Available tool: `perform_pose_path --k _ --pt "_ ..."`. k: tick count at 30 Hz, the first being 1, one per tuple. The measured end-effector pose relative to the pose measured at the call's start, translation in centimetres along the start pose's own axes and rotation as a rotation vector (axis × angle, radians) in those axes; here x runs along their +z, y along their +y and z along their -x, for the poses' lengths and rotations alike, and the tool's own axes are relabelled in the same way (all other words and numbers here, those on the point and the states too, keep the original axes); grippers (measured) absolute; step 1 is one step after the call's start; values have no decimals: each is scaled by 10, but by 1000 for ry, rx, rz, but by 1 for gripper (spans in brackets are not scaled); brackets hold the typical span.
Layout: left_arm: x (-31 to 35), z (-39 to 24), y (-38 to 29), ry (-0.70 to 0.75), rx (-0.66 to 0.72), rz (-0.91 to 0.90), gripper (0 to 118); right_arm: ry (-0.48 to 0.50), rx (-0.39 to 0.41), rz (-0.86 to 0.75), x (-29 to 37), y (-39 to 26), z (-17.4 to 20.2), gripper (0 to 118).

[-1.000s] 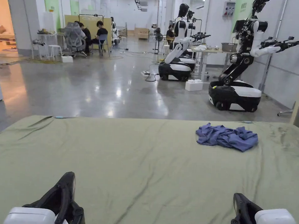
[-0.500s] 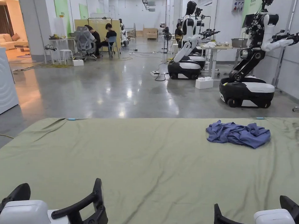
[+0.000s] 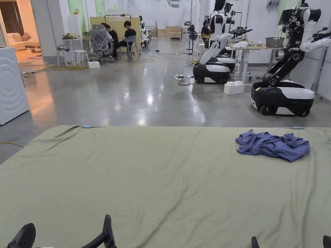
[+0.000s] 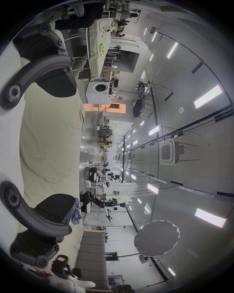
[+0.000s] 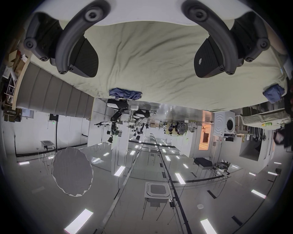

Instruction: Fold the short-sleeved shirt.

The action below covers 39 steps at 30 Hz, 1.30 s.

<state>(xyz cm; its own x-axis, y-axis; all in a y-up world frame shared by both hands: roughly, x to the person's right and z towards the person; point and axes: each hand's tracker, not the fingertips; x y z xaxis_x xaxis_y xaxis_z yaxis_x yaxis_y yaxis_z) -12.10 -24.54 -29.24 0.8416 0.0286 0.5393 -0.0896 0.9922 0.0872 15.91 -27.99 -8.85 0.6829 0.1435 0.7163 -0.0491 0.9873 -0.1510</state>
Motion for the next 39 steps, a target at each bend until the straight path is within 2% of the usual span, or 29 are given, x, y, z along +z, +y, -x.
perform_pose_path --k 8,11,13,15,16,18,26,30,33,35,39 --pt "4 -4 -32 -14 -26 95 118 31 13 -1 6 -2 5 118" --pt "1 -6 -30 -18 -23 117 118 85 -42 -23 10 -3 -3 118" --pt "3 -6 -31 -26 -22 95 118 62 -57 -30 11 -4 -4 118" --pt "1 -7 -33 -39 -22 123 118 -12 -33 2 9 -3 0 118" --pt "0 -8 -33 -39 -22 129 118 -19 -32 8 7 -3 1 118" --pt "-1 -9 -33 -35 -24 125 118 11 -31 15 7 -3 -2 118" --pt "-2 -5 -33 -44 -8 131 118 20 -63 -45 15 -4 -7 118" --pt "-3 -4 -33 -55 -7 142 118 -33 -48 -28 12 -4 -5 118" --pt "0 -6 -32 -66 -25 128 118 -8 -56 -43 13 -4 -6 118" --pt "0 -8 -33 -66 -35 126 118 -53 -37 -32 10 -4 -3 118" --pt "0 -8 -32 -71 -34 124 118 -20 -58 -14 9 -3 -7 118"
